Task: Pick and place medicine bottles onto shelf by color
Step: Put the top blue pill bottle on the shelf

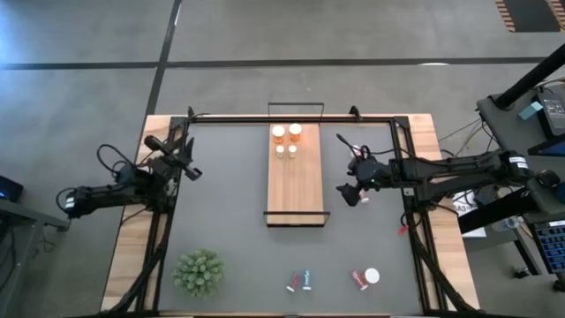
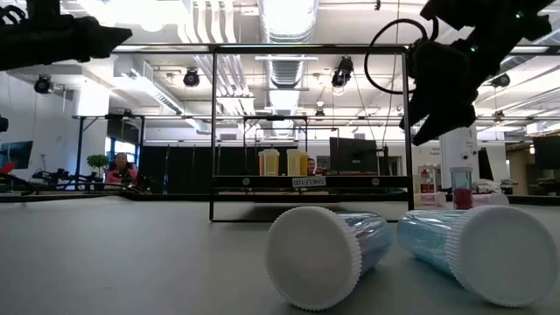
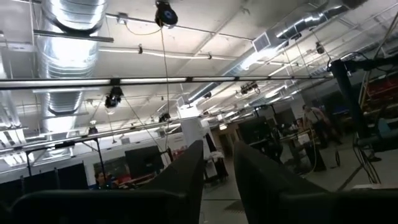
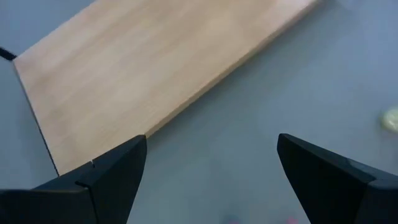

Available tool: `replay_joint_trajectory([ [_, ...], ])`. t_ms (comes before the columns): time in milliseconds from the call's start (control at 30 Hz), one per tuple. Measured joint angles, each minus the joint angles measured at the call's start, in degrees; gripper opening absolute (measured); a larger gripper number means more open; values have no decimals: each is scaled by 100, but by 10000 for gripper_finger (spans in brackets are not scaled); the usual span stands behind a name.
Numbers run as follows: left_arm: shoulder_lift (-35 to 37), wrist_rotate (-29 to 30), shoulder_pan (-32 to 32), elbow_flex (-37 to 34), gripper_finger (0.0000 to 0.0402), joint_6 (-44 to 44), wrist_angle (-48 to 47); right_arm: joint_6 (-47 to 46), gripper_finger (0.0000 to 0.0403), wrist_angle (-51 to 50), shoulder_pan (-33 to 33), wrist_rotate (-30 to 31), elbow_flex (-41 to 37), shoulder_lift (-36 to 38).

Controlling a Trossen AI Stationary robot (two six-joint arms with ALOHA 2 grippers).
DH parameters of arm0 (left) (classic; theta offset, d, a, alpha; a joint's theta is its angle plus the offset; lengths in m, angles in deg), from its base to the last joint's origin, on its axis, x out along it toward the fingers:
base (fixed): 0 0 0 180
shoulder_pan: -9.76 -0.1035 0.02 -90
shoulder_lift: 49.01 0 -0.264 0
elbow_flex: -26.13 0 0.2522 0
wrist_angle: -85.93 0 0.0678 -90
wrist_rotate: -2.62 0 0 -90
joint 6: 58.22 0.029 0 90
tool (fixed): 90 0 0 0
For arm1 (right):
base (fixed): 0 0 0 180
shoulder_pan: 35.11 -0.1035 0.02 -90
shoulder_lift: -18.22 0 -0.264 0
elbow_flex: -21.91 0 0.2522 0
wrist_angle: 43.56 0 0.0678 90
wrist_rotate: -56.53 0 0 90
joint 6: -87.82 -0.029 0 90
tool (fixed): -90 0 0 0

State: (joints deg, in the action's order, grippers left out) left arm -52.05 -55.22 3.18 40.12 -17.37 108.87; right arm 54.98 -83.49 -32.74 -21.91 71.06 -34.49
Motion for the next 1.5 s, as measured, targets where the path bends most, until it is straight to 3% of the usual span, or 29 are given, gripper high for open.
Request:
replay_joint_trajectory([
  [267, -209, -2, -1, 0, 72, 0, -22, -909, 350, -1724, 2, 518, 879, -636],
  [533, -420, -2, -1, 0, 72, 0, -21, -1808, 350, -1857, -24, 100, 1134, -1478],
  [800, -641, -2, -1, 0, 72, 1, -17, -1976, 350, -2209, -111, 45, 1307, -1993],
  [1300, -985, -2, -5, 0, 72, 1, -20, -1569, 350, -1613, -260, 61, 1368, -1872],
  [1500, -1080, -2, -3, 0, 72, 1, -10, -2049, 350, -1207, -264, 41, 1380, -1876],
])
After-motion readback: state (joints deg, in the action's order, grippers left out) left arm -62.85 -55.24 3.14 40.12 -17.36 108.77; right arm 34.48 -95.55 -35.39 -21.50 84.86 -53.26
